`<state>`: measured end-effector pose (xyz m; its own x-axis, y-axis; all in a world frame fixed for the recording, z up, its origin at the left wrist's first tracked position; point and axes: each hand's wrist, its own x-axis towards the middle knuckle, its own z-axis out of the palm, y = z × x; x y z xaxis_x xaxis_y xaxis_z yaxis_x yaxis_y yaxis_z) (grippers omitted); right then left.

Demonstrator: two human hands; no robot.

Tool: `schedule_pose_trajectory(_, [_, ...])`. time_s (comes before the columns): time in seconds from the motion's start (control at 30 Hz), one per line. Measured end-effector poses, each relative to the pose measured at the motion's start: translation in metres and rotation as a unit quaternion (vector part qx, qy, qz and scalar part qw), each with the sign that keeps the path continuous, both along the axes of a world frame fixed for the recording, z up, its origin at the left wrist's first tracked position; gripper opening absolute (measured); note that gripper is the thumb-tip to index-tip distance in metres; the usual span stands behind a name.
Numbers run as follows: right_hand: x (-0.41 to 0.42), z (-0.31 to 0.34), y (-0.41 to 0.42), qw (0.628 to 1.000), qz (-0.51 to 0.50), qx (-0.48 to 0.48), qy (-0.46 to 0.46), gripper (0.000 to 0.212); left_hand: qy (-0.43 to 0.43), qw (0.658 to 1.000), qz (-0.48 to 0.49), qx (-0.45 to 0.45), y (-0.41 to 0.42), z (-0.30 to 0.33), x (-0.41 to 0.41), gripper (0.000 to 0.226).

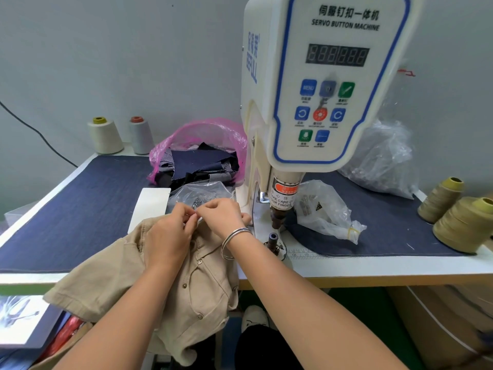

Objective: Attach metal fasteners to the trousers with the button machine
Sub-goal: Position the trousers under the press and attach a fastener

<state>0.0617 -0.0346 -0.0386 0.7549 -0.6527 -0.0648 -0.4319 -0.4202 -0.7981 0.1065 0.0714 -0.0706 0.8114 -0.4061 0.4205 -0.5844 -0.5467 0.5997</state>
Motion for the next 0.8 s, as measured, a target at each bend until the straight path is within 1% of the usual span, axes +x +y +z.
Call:
schedule_pose_trajectory(0.17, [0.003,-0.001,-0.003,1.000,0.007,-0.023,0.007,0.020,-0.008,1.000,0.001,-0.002,-0.001,0.000,0.000,0.011])
schedule_pose_trajectory(0.3, [-0.002,-0.001,-0.002,0.999,0.004,-0.016,-0.029,0.017,0.002,1.000,-0.007,-0.011,0.000,0.001,0.000,0.016])
schedule_pose_trajectory(0.37, [-0.014,0.003,0.002,0.994,-0.016,-0.053,-0.092,0.014,0.019,1.000,-0.015,-0.016,0.000,0.001,0.000,0.019])
schedule_pose_trajectory(0.4, [-0.025,0.004,0.007,0.987,-0.016,-0.062,-0.150,0.013,0.023,0.999,-0.017,-0.017,0.000,0.001,0.001,0.018])
schedule_pose_trajectory(0.47, [-0.058,0.005,0.019,0.966,0.014,-0.057,-0.253,0.009,0.026,0.999,-0.015,-0.012,0.001,0.000,0.001,0.014])
schedule_pose_trajectory(0.5, [-0.078,0.004,0.024,0.959,0.035,-0.061,-0.276,0.008,0.025,1.000,-0.014,-0.007,0.001,-0.001,0.001,0.014])
schedule_pose_trajectory(0.57, [-0.117,-0.002,0.024,0.955,0.067,-0.068,-0.282,0.007,0.021,1.000,-0.012,-0.001,0.000,-0.002,0.001,0.017])
schedule_pose_trajectory(0.63, [-0.147,-0.009,0.014,0.960,0.061,-0.068,-0.264,0.010,0.018,1.000,-0.009,0.006,-0.001,-0.002,0.001,0.019])
schedule_pose_trajectory(0.73, [-0.164,-0.012,-0.009,0.965,-0.018,-0.048,-0.257,0.014,0.010,1.000,-0.006,0.019,-0.002,-0.001,0.001,0.020])
schedule_pose_trajectory(0.8, [-0.162,-0.010,-0.025,0.962,-0.049,-0.039,-0.265,0.020,0.005,1.000,-0.007,0.021,-0.002,0.000,0.000,0.020])
